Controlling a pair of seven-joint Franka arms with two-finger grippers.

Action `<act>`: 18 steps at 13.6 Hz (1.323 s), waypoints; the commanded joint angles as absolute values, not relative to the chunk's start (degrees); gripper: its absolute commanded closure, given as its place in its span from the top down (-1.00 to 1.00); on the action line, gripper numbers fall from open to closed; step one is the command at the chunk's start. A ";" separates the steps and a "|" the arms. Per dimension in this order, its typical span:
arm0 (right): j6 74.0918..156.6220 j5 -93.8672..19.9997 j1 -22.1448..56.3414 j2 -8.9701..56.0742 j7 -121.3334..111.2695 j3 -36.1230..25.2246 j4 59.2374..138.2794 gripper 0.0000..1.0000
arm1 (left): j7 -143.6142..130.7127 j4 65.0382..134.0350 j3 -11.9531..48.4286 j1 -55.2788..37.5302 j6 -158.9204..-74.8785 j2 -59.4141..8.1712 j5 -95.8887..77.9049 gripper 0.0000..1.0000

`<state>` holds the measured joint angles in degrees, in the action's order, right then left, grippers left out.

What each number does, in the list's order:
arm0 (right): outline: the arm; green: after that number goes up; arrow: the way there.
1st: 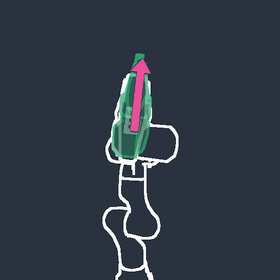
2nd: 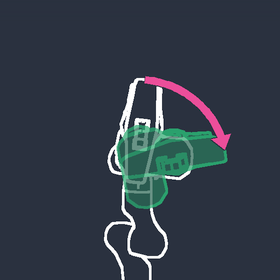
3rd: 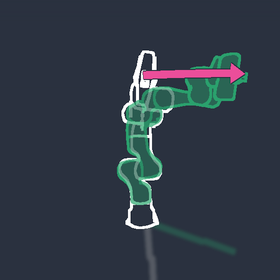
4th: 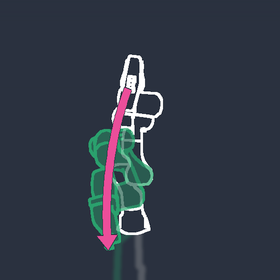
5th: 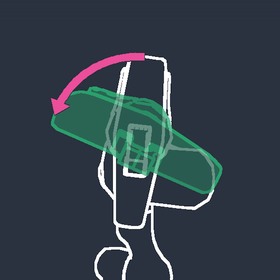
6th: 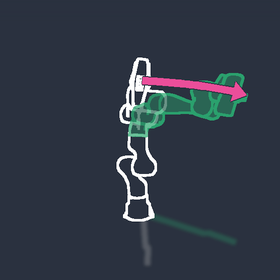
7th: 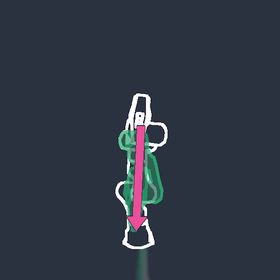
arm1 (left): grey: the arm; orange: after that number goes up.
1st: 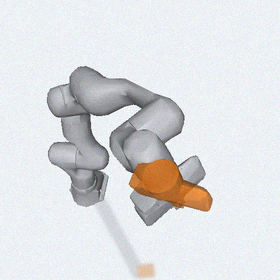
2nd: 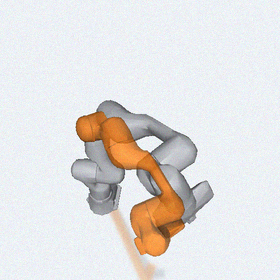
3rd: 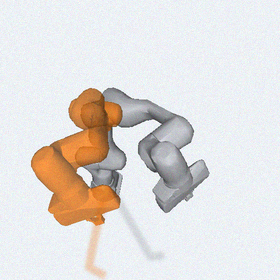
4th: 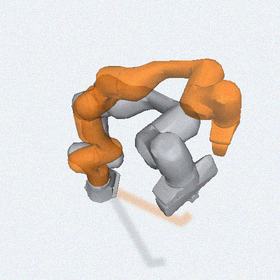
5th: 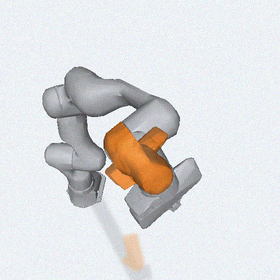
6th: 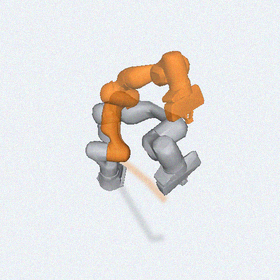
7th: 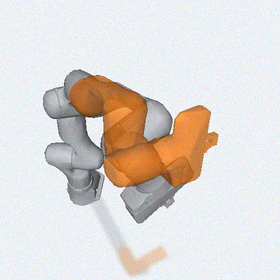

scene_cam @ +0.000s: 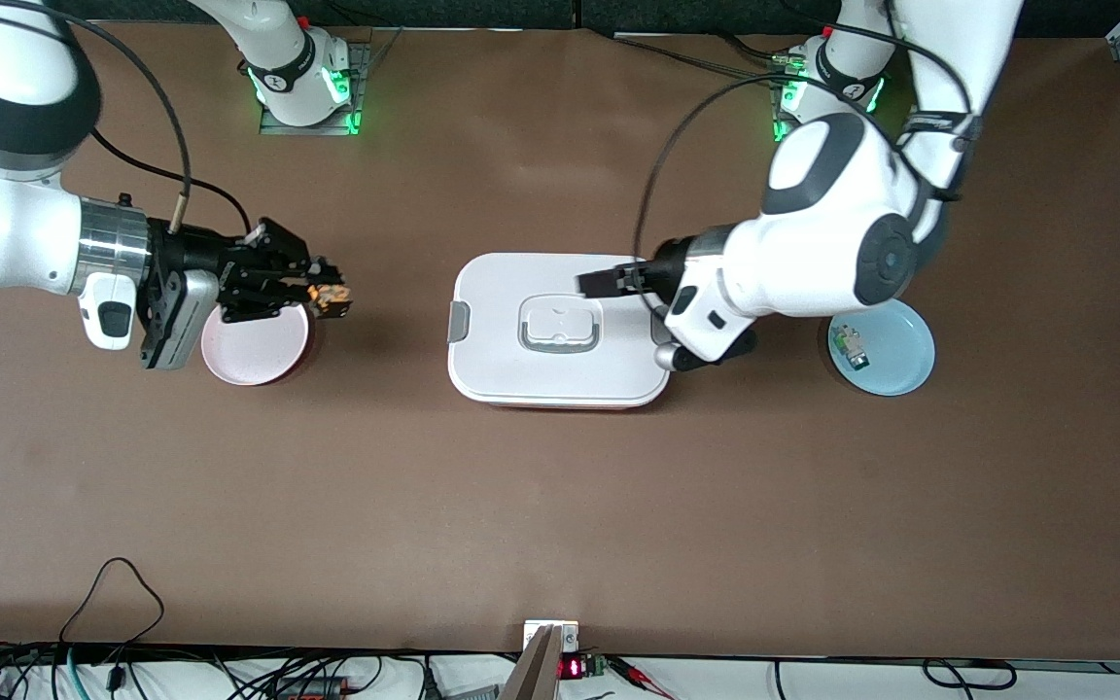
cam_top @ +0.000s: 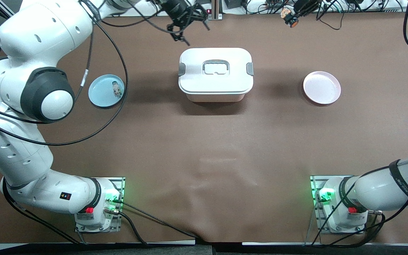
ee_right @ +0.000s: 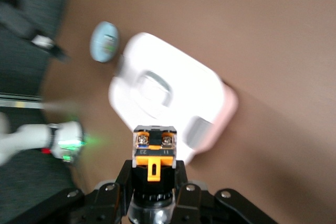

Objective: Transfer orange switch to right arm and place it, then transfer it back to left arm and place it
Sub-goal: 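Open the left gripper and withdraw while the right gripper carries switch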

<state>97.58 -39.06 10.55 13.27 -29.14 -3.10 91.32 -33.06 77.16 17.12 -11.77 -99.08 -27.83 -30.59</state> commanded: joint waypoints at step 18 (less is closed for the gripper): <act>109.14 -0.36 3.08 13.81 -85.49 -2.37 105.09 -0.65 | -5.18 77.78 12.67 1.94 -76.47 -10.65 -0.44 1.00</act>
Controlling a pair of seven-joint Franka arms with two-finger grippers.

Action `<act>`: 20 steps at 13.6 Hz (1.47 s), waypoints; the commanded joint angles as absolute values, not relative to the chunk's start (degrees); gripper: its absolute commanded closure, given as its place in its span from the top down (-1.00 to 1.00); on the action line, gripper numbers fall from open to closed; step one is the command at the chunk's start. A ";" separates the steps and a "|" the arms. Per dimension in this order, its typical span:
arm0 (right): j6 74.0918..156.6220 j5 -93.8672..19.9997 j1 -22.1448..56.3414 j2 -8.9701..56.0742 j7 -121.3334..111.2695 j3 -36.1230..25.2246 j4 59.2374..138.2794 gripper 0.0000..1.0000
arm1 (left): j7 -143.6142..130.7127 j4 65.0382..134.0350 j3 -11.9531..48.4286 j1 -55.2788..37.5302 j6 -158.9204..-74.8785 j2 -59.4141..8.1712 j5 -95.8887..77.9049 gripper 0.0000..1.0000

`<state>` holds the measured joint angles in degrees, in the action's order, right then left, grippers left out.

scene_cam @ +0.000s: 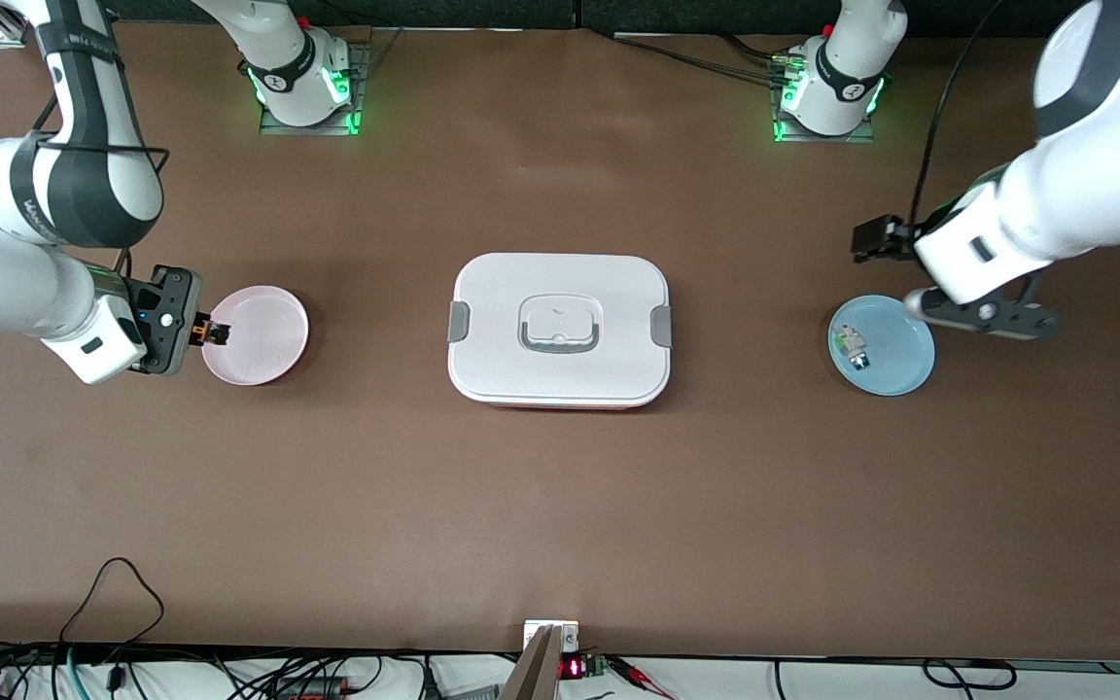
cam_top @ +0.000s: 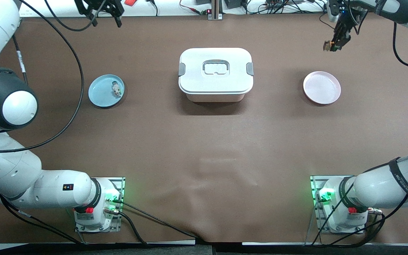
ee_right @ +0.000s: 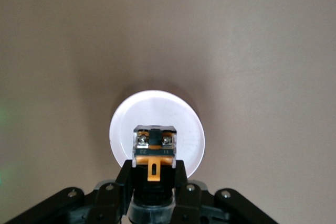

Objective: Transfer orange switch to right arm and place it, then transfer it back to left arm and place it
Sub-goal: 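Open the left gripper and withdraw while the right gripper carries switch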

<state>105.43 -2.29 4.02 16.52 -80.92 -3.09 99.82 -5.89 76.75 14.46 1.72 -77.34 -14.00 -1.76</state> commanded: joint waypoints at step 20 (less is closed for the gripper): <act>137.46 2.02 0.45 14.41 -97.99 -2.37 129.81 -0.65 | -5.89 90.53 1.68 -2.46 -90.69 1.49 -1.23 1.00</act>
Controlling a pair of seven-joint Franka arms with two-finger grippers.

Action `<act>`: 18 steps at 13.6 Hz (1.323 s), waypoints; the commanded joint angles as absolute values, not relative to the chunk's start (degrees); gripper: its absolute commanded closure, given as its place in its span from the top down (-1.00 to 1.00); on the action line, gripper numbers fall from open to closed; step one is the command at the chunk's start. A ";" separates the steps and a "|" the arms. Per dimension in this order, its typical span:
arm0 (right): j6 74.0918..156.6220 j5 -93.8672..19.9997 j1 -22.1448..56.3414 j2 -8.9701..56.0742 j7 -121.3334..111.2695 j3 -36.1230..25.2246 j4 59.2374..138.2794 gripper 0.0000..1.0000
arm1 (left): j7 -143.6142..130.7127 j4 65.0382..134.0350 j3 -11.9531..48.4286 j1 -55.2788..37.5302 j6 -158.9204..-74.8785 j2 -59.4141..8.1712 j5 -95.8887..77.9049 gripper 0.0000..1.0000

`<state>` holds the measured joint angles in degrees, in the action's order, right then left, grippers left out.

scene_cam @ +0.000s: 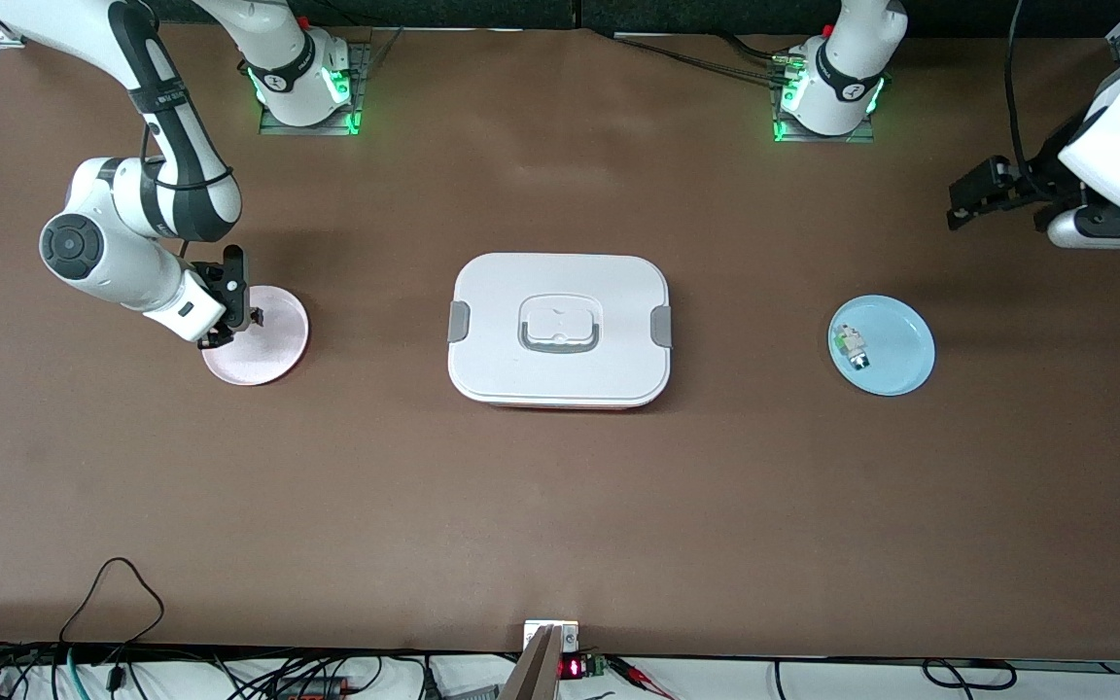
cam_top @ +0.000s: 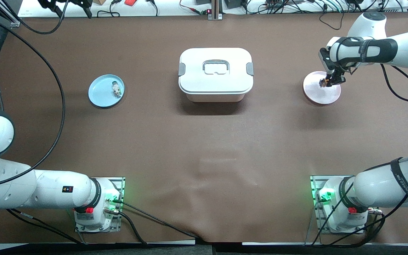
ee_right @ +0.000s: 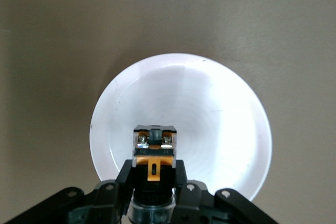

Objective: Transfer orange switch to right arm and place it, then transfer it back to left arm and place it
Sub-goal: 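Open the left gripper and withdraw while the right gripper carries switch, then lower the switch onto the white plate and open the right gripper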

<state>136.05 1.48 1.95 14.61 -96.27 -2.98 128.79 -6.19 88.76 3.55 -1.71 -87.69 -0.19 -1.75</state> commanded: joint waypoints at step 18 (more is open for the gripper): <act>145.02 -1.67 0.26 18.46 -98.79 -1.06 130.96 1.00 | -11.86 86.84 0.97 -5.36 -81.56 0.26 -0.62 1.00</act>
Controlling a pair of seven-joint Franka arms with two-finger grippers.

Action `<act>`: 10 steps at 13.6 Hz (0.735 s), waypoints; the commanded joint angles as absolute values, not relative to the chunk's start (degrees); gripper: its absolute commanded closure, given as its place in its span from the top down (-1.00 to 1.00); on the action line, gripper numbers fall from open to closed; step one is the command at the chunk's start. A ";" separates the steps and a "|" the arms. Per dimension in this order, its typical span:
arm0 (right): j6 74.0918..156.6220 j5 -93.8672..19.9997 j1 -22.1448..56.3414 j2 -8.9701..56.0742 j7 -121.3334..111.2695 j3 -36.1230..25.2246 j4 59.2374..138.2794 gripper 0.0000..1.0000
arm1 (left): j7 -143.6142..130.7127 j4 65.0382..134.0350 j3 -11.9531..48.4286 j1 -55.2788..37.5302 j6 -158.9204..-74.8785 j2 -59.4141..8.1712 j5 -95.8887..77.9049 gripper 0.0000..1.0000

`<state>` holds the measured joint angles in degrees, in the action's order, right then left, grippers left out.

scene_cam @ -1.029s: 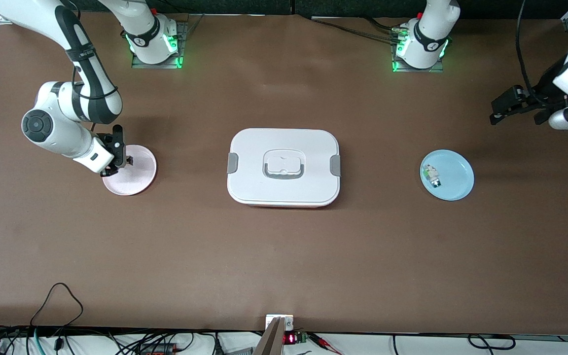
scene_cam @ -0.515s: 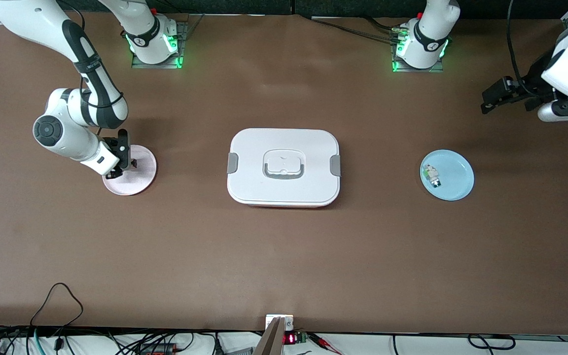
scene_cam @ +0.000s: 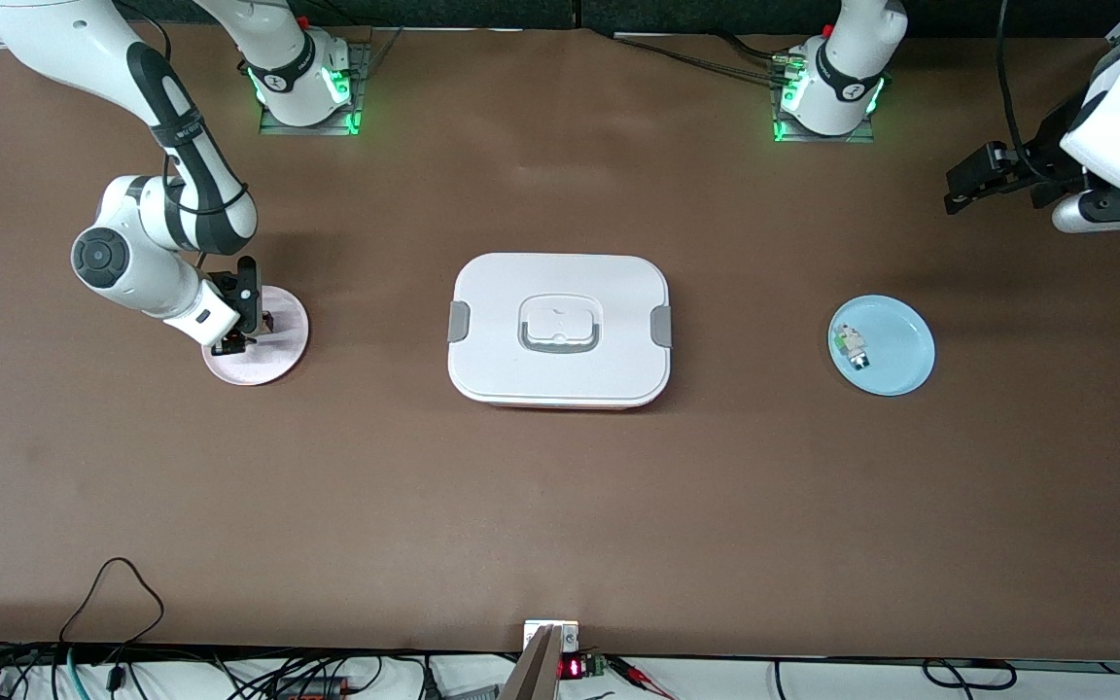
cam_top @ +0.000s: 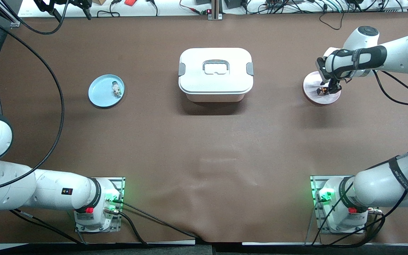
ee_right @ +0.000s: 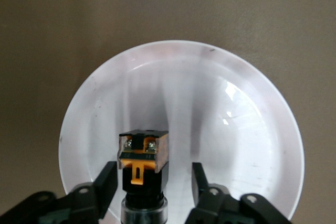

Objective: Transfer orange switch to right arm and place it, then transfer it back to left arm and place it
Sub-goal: 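Lower the switch onto the white plate and open the right gripper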

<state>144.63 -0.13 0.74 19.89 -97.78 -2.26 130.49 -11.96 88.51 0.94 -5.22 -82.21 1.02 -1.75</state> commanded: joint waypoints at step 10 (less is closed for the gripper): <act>113.31 -10.99 0.96 14.86 -83.27 1.67 102.42 1.00 | -11.78 86.84 0.97 -5.36 -81.56 0.18 -0.70 1.00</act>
<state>118.51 -10.08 0.86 14.49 -89.19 1.25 108.64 -11.96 88.50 0.91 -5.20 -82.21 0.93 -1.75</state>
